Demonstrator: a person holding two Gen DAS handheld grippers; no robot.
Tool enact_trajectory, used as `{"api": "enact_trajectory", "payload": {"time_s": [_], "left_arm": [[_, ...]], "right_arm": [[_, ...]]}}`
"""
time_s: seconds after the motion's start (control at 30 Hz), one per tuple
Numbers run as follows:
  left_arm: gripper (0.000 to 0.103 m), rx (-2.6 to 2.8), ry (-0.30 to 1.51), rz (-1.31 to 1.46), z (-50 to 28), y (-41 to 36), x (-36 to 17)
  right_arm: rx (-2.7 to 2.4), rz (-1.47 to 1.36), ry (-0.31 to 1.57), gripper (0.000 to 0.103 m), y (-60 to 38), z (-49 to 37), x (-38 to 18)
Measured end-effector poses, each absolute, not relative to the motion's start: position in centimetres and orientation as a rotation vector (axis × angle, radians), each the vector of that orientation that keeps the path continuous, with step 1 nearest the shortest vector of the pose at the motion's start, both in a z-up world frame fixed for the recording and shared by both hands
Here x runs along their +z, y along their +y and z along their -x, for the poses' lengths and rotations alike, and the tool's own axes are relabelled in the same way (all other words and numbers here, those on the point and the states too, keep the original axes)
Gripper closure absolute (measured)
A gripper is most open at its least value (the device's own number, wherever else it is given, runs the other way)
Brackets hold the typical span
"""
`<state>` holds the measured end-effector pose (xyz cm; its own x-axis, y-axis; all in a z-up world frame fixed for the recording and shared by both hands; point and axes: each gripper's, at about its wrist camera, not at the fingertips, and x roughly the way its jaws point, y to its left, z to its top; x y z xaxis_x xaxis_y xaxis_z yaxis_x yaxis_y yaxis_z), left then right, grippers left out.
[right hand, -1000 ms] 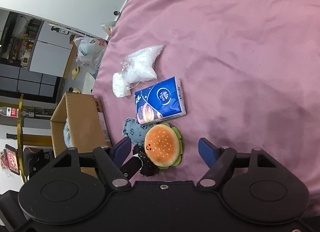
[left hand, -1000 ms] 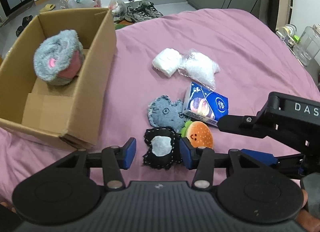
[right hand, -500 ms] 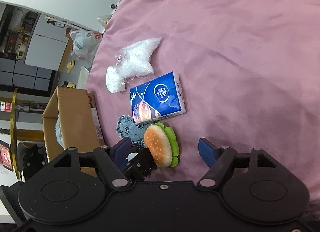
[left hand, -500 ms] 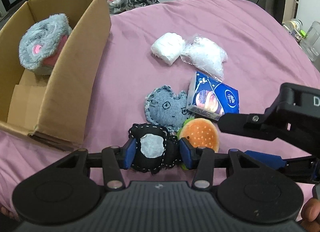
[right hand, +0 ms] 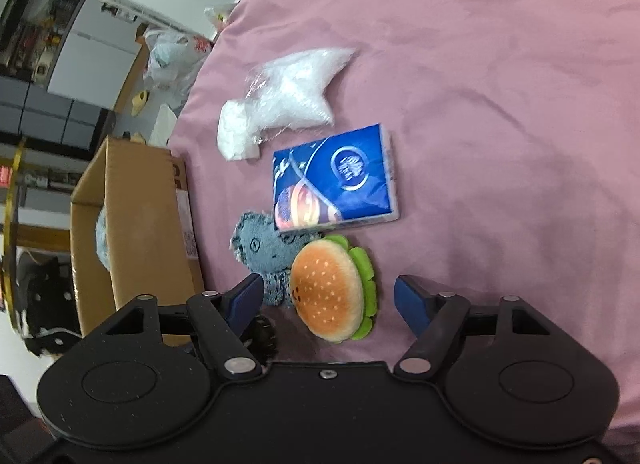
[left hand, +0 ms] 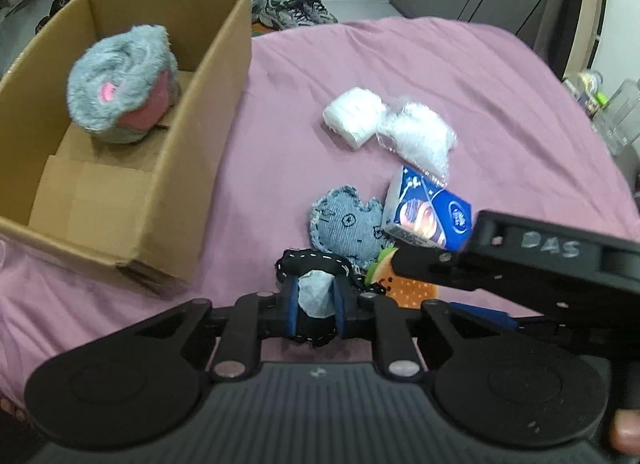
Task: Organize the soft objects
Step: 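Grasp the hamburger plush with the right gripper while the left holds the felt patch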
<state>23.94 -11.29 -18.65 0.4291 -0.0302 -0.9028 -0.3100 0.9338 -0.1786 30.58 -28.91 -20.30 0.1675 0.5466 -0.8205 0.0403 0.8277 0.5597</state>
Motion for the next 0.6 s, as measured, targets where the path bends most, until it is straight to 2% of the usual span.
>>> {"api": "enact_trajectory", "payload": {"time_s": [0.03,0.1,0.27,0.6], "left_arm": [[0.087,0.175,1.111,0.346,-23.6,-11.1,-18.3],[0.087,0.168,1.098,0.355,-23.0,-10.7,-17.5],[0.087,0.175,1.074,0.367,-21.6,-9.6,-16.1],[0.087,0.135,1.007,0.425,-19.3,-6.9,-12.1]], "right_arm": [[0.395,-0.501,1.377,0.043,-28.5,-30.5,-20.4],[0.407,-0.46,1.411,0.066,-27.7,-30.4,-20.7],[0.399,-0.401,1.393,0.08,-27.1,-29.8,-20.0],[0.44,-0.305,1.218,0.084,-26.7,-26.4,-14.7]]}}
